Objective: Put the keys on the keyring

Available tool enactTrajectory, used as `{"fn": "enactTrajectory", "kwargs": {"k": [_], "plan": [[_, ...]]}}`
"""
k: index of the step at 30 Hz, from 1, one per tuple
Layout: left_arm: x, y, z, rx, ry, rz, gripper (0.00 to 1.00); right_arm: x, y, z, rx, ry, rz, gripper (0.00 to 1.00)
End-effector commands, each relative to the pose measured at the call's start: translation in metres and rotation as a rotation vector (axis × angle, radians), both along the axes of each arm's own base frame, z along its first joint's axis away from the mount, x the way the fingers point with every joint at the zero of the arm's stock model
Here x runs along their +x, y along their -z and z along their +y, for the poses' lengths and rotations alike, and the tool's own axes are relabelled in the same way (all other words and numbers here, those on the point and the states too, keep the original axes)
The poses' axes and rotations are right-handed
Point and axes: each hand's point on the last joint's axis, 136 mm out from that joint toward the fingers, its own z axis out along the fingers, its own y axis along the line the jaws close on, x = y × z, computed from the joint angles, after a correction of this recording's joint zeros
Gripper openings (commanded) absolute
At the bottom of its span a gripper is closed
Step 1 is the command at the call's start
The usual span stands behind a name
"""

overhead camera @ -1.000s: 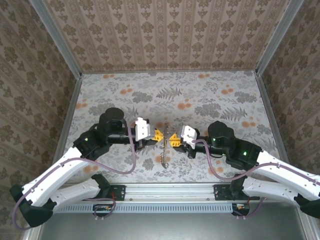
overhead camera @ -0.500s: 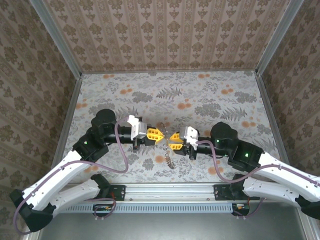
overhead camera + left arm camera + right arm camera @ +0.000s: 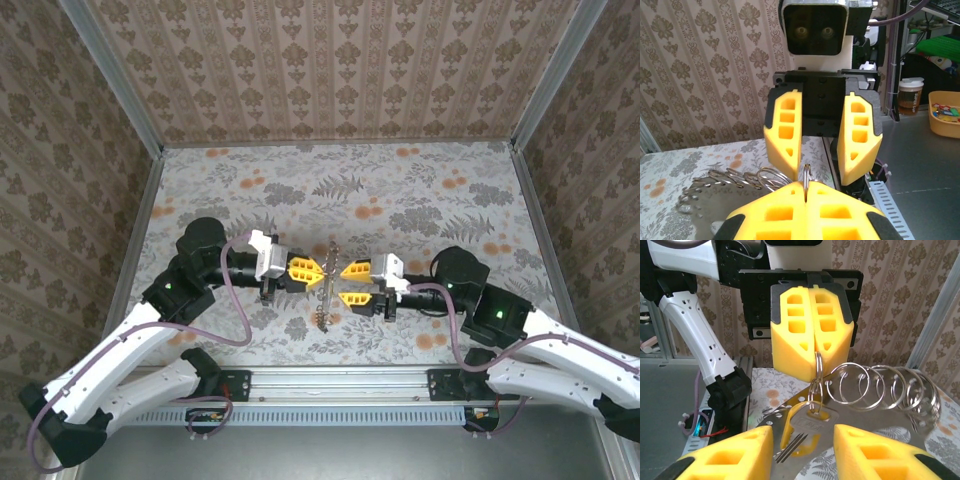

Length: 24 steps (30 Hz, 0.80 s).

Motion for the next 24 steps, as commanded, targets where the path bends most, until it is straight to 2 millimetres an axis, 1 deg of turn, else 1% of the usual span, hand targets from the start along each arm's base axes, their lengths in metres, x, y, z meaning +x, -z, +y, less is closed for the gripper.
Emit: {"fn": "enactTrajectory", "kwargs": {"k": [1, 5, 9, 18, 20, 24], "plan": [[-0.01, -0.013, 0.005, -0.036, 0.042, -0.027, 0.0, -0.002, -0.021, 0.004, 0.055, -0.024, -0.012, 0.38], [-0.01, -0.012, 0.006, -0.035, 0.047, -0.027, 0.0, 0.001, -0.022, 0.007, 0.061, -0.017, -0.005, 0.36], [-0.008, -0.01, 0.006, -0.032, 0.04, -0.028, 0.0, -0.003, -0.026, 0.009, 0.089, -0.044, 0.003, 0.35], [-0.008, -0.01, 0.006, -0.028, 0.042, -0.026, 0.0, -0.005, -0.033, 0.011, 0.121, -0.06, 0.014, 0.31], [-0.009, -0.009, 0.007, -0.028, 0.043, -0.025, 0.0, -0.004, -0.033, 0.011, 0.123, -0.056, 0.013, 0.28], [-0.01, -0.009, 0.007, -0.027, 0.049, -0.023, 0.0, 0.003, -0.031, 0.011, 0.114, -0.021, 0.012, 0.12]]}}
